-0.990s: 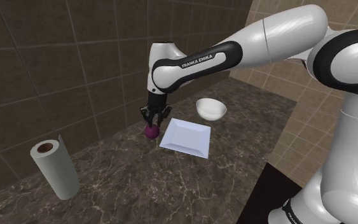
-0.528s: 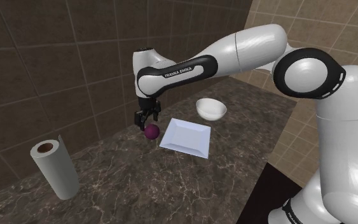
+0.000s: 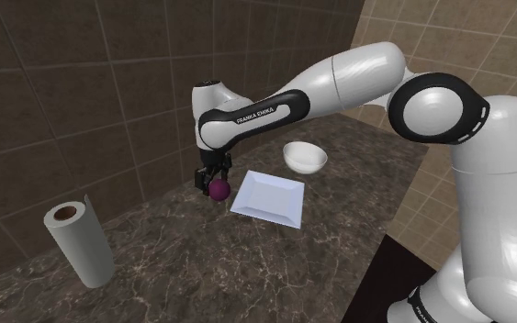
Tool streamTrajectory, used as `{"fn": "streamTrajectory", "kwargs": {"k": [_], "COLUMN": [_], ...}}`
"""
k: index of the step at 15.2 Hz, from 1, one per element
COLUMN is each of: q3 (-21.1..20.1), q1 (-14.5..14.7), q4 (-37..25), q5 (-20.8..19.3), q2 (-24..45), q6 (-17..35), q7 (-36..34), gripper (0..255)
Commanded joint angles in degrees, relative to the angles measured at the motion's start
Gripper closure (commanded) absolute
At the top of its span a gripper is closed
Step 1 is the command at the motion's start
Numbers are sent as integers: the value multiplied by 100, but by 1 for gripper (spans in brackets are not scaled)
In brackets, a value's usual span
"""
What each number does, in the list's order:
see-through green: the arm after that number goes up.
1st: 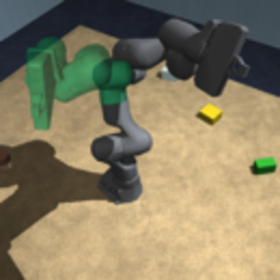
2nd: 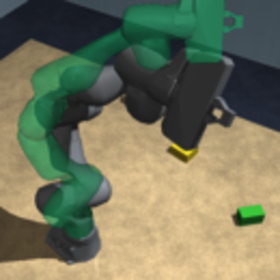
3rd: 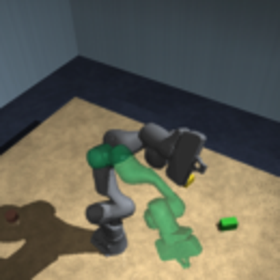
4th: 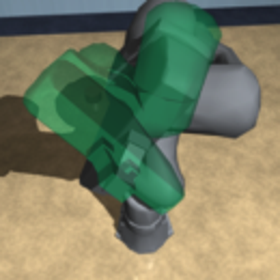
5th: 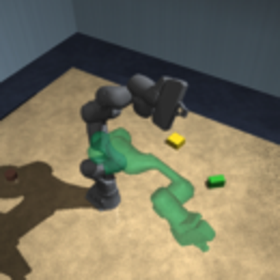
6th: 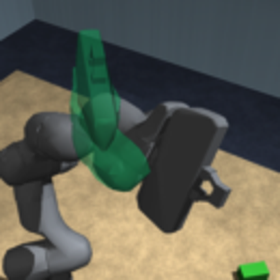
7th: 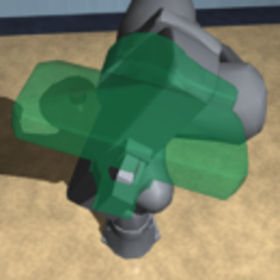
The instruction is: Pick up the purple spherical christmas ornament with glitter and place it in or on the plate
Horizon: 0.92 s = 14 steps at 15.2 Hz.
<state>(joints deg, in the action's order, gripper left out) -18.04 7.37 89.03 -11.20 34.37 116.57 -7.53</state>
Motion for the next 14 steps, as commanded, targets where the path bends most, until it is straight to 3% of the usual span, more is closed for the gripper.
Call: {"fn": "streamTrajectory", "kwargs": {"k": [1,5,6,14], "q3": [1,1,1,2], "q1": [-1,-1,-1,-1], "q4": [4,3,3,-8], "q5": [-1,-1,-1,-1], "q2": [2,2,2,7], "q6": [7,6,6,-1], "q7": [1,1,1,3], "gripper": [0,0,255,255]}}
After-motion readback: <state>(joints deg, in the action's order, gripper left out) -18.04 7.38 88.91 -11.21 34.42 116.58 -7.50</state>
